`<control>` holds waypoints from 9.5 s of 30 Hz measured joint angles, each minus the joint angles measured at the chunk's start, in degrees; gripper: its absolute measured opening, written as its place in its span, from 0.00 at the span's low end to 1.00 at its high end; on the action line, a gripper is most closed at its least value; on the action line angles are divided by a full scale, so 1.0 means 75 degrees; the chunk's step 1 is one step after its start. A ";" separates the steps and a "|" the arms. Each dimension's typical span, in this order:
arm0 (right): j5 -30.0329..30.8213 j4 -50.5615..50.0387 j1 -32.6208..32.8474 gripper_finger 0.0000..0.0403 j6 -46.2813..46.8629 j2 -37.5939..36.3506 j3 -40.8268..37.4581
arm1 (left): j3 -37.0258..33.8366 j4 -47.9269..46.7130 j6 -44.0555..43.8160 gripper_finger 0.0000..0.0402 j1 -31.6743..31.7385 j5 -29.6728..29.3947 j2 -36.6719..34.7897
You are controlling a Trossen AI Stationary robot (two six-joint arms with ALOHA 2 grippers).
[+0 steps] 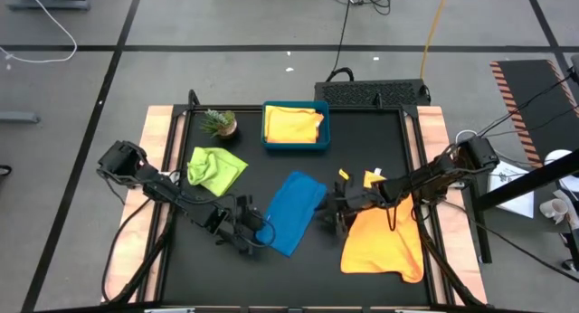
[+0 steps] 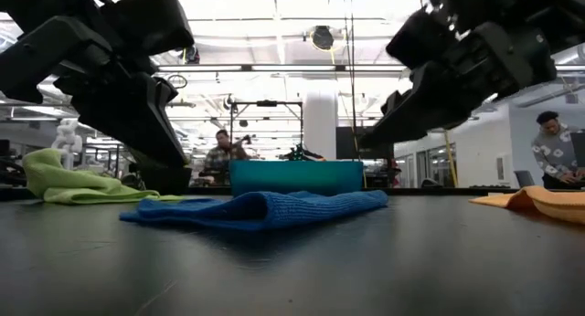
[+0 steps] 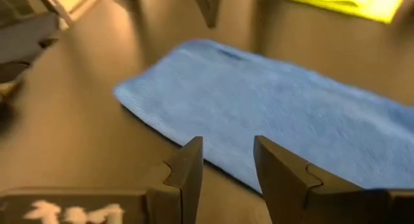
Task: Fold microfiber towels
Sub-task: Fold the blue microfiber cloth, then put the folded blue microfiber cloth into the blue bin
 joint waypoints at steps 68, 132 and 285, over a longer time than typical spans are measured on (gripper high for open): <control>0.0031 0.0234 0.1459 0.40 -0.2500 0.3503 0.3022 | 0.0000 0.0209 -0.0141 0.08 0.0192 0.0206 -0.0006; -0.0369 0.0946 0.0931 0.00 -0.0133 0.1601 0.1448 | 0.0012 0.2880 0.1645 0.62 0.0000 0.1324 0.0863; 0.0199 0.0634 0.1283 0.36 -0.0675 0.0399 -0.0029 | 0.2326 0.0010 0.1430 0.46 0.0903 0.2017 0.1760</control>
